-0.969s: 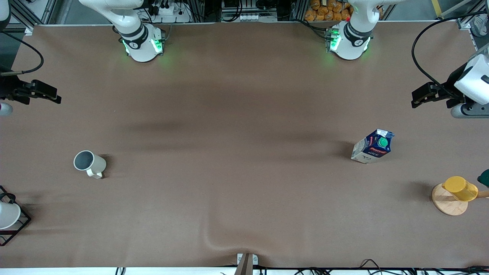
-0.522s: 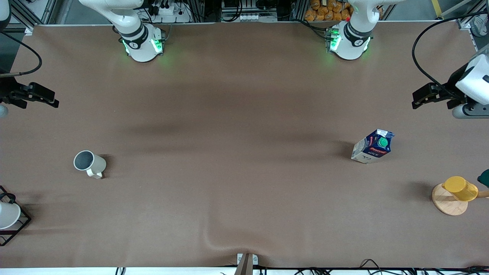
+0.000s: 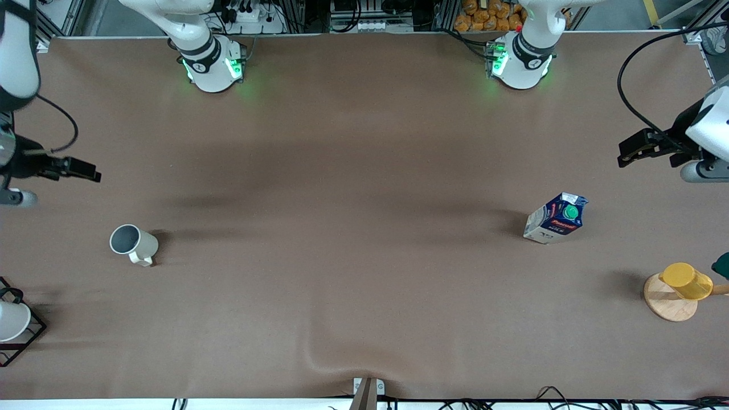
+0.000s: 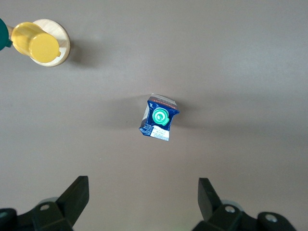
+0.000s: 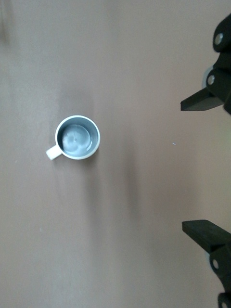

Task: Place milk next to cup
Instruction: 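Reach the right gripper toward the white mug while the left gripper reaches the milk, then grasp the white mug with the right gripper while the left gripper grasps the carton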

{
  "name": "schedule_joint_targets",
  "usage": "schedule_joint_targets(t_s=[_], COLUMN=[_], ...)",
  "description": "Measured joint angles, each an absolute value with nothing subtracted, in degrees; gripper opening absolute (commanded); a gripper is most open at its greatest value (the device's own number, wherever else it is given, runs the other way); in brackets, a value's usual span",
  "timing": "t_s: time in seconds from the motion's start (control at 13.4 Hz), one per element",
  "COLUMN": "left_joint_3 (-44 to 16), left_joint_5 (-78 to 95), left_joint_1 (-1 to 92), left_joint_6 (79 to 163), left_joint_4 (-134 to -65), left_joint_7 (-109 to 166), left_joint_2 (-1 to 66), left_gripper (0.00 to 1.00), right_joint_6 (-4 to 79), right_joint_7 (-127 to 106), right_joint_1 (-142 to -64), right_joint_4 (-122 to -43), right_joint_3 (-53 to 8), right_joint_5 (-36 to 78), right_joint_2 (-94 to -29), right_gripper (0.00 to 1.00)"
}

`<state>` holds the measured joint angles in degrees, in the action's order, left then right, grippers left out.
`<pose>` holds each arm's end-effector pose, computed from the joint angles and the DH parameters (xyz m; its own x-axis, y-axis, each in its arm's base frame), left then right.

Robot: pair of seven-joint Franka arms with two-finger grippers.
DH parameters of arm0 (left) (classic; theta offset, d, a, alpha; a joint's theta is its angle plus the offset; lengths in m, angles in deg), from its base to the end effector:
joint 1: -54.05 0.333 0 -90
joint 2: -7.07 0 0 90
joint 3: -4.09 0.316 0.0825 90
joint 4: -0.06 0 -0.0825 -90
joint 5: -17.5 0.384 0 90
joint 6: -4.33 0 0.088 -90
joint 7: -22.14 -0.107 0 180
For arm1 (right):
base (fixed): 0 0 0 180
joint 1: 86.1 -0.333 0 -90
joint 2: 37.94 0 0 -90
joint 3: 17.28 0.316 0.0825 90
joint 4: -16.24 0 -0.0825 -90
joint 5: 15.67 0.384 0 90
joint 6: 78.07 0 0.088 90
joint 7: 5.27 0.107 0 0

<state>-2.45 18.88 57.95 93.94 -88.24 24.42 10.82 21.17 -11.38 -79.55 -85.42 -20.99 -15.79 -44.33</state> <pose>0.5726 -0.0217 0.6012 0.9991 -0.0062 -0.0415 -0.0069 -0.9998 -0.0183 0.5693 -0.1019 0.4782 0.9857 -0.0706 -0.1530 -0.0726 -0.9973 -0.0071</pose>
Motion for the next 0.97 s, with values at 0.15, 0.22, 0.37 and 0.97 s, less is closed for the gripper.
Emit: schedule_joint_targets(t_s=[0.15,0.22,0.37,0.97], left_joint_3=[-2.4,-2.37,-2.29,-3.14], left_joint_5=[18.88,18.88,18.89,18.68], left_joint_1=[57.96,57.99,58.82,57.71], left_joint_6=[95.05,96.57,100.34,104.81], left_joint_4=[-88.28,-88.3,-88.42,-88.37], left_joint_7=[24.43,24.41,21.77,17.97], left_joint_2=[13.3,15.07,19.34,30.81], left_gripper=[1.0,1.0,1.0,1.0], right_joint_6=[24.49,26.51,31.02,42.27], right_joint_7=[-12.99,-14.58,-21.36,-52.82], right_joint_1=[-79.04,-79.03,-78.42,-75.69], right_joint_4=[-85.42,-85.41,-85.35,-83.61], right_joint_3=[-21.01,-21.02,-21.03,-20.77], right_joint_5=[-19.08,-20.41,-21.47,-21.55], right_joint_2=[-48.99,-51.19,-55.36,-64.57], right_gripper=[1.0,1.0,1.0,1.0])
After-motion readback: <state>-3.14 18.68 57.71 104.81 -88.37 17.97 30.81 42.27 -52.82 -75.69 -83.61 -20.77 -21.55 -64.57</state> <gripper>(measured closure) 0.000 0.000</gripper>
